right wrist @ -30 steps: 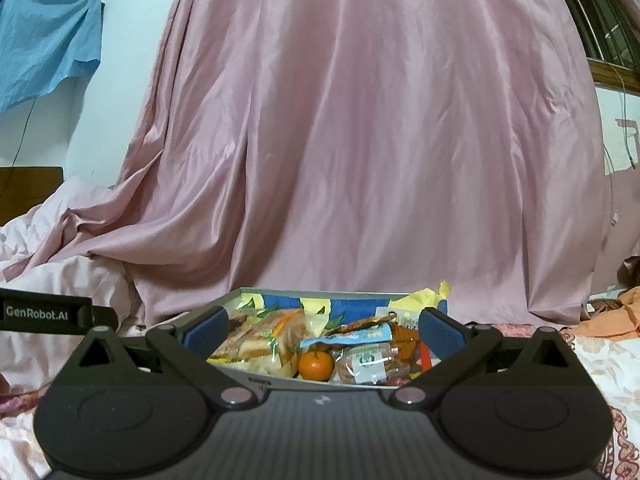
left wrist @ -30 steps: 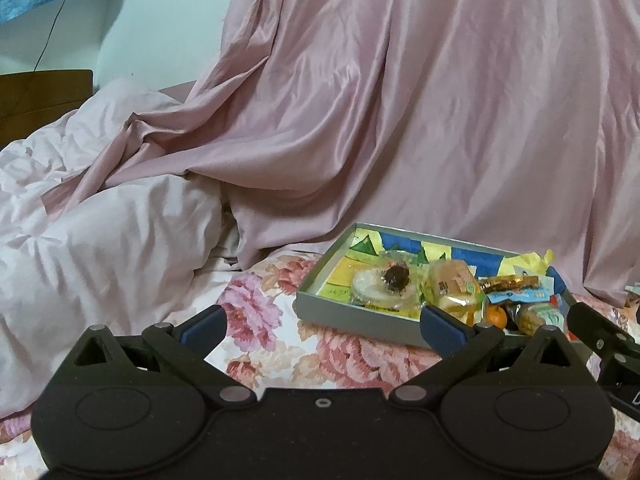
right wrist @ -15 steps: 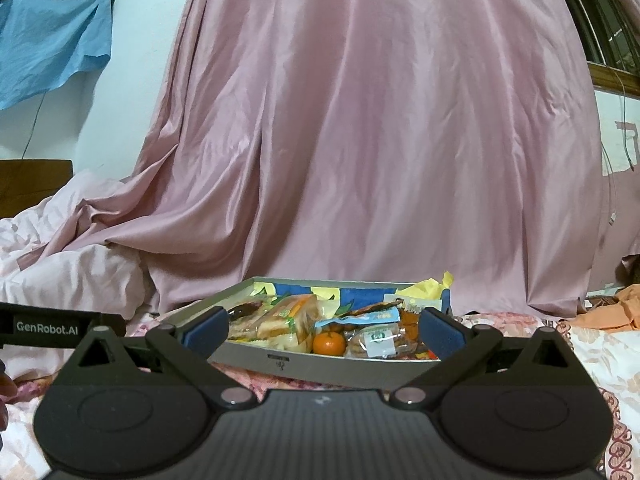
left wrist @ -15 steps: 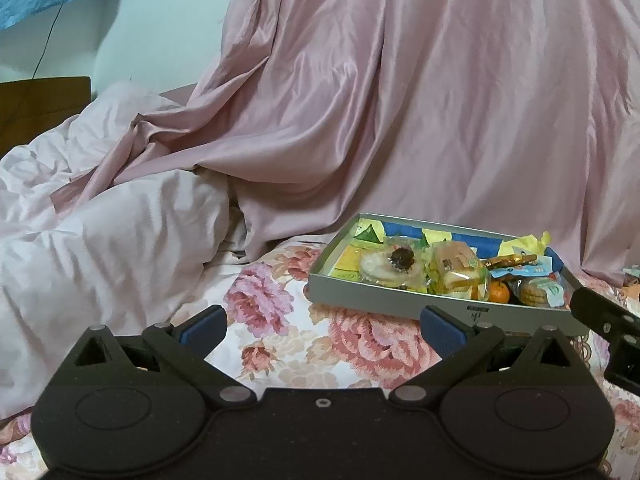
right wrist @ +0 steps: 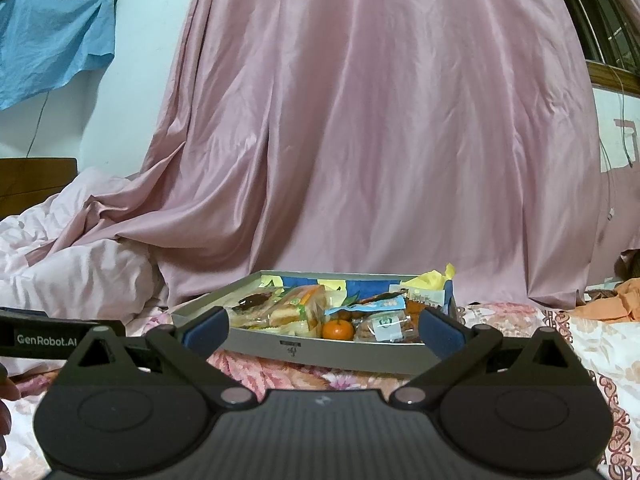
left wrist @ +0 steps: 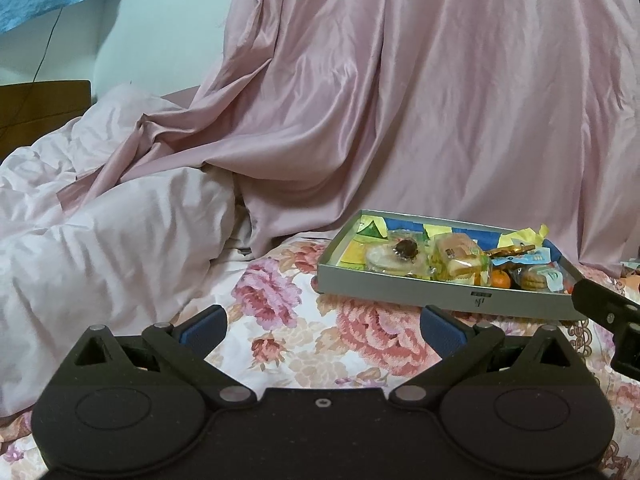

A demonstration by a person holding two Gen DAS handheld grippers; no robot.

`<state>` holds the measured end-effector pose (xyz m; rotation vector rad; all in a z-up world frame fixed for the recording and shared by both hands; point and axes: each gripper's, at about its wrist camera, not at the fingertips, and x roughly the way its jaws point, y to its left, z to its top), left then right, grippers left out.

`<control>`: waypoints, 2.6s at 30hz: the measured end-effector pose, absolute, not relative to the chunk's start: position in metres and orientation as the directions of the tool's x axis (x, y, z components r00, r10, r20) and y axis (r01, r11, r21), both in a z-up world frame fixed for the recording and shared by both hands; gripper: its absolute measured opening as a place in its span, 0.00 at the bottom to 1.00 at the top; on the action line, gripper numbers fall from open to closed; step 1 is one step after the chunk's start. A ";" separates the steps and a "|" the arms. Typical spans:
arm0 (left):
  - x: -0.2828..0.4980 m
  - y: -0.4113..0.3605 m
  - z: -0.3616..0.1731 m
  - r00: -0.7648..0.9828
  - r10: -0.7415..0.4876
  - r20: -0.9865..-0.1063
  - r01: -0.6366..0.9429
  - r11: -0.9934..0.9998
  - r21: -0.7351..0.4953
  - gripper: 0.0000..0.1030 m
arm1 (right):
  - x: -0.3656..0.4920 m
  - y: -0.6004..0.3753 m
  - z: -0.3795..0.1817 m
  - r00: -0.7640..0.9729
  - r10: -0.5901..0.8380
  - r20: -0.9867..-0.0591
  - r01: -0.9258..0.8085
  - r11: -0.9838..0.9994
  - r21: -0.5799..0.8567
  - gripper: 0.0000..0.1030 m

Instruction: Organize snacks

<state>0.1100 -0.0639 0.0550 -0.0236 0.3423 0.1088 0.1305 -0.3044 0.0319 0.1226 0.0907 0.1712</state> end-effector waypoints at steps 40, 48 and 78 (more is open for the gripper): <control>0.087 -0.020 0.036 0.961 0.070 -0.267 -0.082 0.996 -0.034 0.99 | 0.095 -0.272 0.021 0.993 0.113 -0.027 -0.108 0.986 0.131 1.00; 0.073 -0.015 0.031 0.971 0.047 -0.236 -0.056 0.998 -0.034 0.99 | 0.090 -0.265 0.014 0.995 0.092 -0.041 -0.087 0.988 0.125 1.00; 0.039 -0.001 0.017 0.953 -0.079 -0.291 0.043 0.991 -0.128 0.99 | 0.046 -0.249 0.008 0.994 0.044 -0.104 -0.030 0.991 0.127 1.00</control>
